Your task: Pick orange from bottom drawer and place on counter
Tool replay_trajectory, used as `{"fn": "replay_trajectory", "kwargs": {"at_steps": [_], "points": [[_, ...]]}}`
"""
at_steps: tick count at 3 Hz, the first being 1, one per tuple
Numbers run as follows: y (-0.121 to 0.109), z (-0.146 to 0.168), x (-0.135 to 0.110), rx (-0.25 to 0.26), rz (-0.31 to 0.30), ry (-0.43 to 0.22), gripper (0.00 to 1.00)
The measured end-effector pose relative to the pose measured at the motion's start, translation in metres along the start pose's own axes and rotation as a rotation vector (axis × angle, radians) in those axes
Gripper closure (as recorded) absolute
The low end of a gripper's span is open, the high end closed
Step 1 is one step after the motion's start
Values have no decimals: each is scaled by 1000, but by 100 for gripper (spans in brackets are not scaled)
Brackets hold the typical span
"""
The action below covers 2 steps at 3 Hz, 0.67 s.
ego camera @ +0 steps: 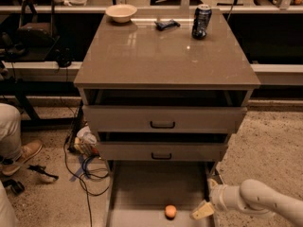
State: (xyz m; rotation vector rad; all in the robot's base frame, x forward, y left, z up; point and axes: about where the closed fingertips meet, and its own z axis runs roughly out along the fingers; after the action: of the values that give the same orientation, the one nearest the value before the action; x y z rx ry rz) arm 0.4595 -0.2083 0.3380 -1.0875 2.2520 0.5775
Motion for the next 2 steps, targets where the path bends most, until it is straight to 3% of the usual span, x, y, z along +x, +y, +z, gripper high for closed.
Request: {"fn": "replay_trajectory", "kwargs": {"at_steps": [1,2], "points": [[-15,59,18,-40,-59,-53,0],[-33,83,41,-14,-20,-73,0]]}}
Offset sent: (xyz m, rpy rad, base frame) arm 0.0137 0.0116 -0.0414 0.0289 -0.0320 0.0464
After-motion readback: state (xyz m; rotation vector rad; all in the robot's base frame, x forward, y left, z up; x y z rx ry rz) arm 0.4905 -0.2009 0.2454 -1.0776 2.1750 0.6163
